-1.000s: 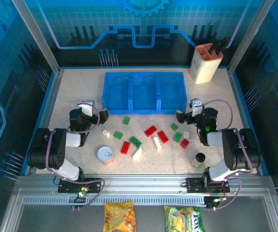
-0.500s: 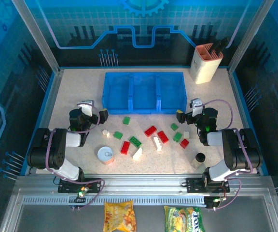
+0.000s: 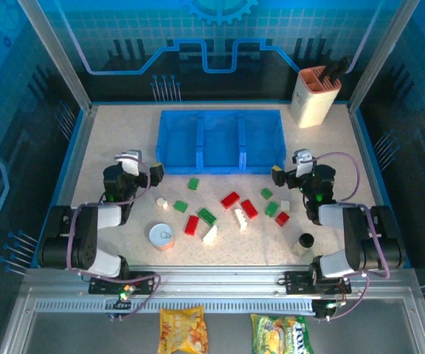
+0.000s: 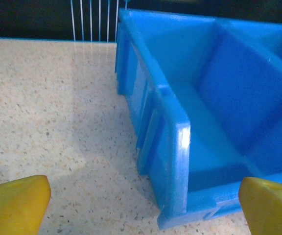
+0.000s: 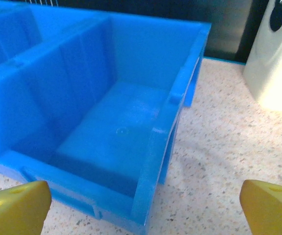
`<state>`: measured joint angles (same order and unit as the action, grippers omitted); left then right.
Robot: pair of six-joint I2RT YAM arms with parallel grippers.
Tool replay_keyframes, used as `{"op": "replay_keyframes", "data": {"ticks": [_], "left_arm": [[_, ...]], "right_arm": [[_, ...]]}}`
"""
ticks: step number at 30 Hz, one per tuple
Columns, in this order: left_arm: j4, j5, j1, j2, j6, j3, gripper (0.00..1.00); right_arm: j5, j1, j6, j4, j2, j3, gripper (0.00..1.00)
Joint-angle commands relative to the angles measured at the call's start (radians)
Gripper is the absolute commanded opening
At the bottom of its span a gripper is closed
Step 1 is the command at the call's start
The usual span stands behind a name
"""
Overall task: Sort the legos into containers by color
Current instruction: Pick up the lego from the bottom-right of the table.
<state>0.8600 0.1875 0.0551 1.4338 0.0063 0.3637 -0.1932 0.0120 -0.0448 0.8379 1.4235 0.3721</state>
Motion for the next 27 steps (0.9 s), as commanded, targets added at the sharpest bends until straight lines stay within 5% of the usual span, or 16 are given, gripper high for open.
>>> {"op": "replay_keyframes", "data": {"ticks": [1,9,19,27], "left_arm": [[-0.085,-0.052,-0.003,-0.073,-0.006,0.006,0.99],[-0.45,-0.216,-0.014,-0.282,-0.116,0.092,0.99],[-1.023,-0.149,-0.015,-0.406,-0.328,0.289,0.99],[-1.399,-0.106,-0.014,-0.389,-0.285,0.514,0.99]], "right_arm": [[0.023,0.004,0.009,-0.049,-0.054,-0.003,1.0],[0.07,0.017,0.04,-0.421,-0.182,0.106,1.0],[0.074,0.074,0.182,-1.021,-0.301,0.317,0.9],[0.149,0.126,0.349,-1.392,-0.3,0.465,0.82]]}}
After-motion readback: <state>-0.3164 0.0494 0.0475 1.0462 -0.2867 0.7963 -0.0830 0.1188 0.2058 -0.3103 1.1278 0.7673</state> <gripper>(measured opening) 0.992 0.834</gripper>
